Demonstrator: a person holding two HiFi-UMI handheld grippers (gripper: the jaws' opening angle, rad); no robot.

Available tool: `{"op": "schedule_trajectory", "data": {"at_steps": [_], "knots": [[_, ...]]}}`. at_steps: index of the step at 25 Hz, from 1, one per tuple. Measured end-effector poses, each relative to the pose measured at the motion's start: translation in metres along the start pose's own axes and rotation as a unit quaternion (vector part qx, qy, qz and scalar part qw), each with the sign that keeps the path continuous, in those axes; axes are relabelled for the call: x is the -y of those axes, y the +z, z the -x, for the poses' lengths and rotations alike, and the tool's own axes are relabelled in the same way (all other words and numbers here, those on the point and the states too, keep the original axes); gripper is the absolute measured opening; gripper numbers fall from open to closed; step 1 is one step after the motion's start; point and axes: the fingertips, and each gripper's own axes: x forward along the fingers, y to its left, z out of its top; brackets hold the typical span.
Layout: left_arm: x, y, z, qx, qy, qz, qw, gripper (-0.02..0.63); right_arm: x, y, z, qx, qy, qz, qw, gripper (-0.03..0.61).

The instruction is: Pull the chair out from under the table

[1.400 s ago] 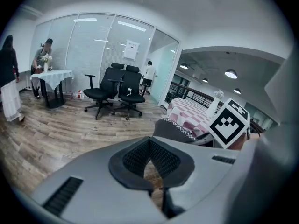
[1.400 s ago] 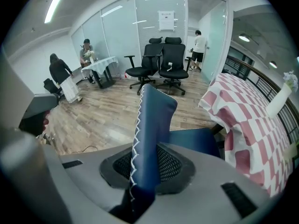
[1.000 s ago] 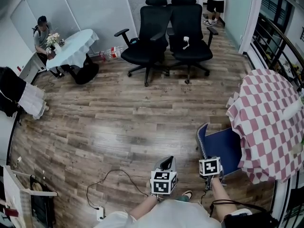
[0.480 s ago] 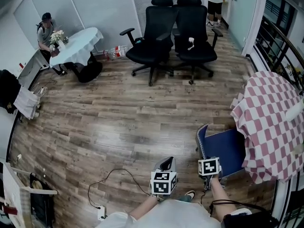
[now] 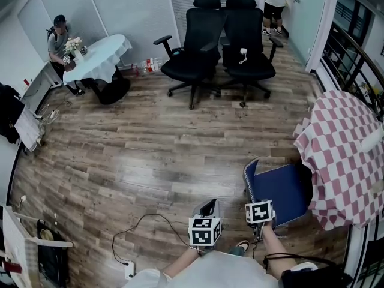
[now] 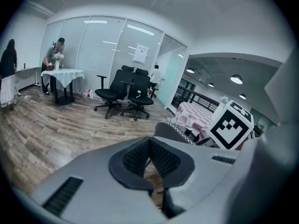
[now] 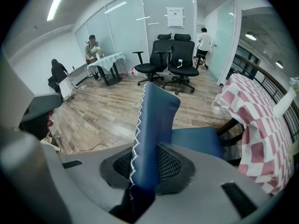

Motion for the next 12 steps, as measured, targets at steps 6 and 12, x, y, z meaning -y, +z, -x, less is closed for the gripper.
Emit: {"op": "schedule_trajectory", "data": {"at_steps": [6,12], "knots": [[-0.009,0.0,0.002,0.002,-0.002,0.005,1.0,0.003,-0.021,-0.001,-0.003,-0.007,0.007,0.001,1.0,0.089],[-0.019,-0.002,0.004,0.001,-0.001,0.01,0.9999,0.003,-0.042,-0.002,-0.004,-0.012,0.014,-0.011,1.0,0.089]]}}
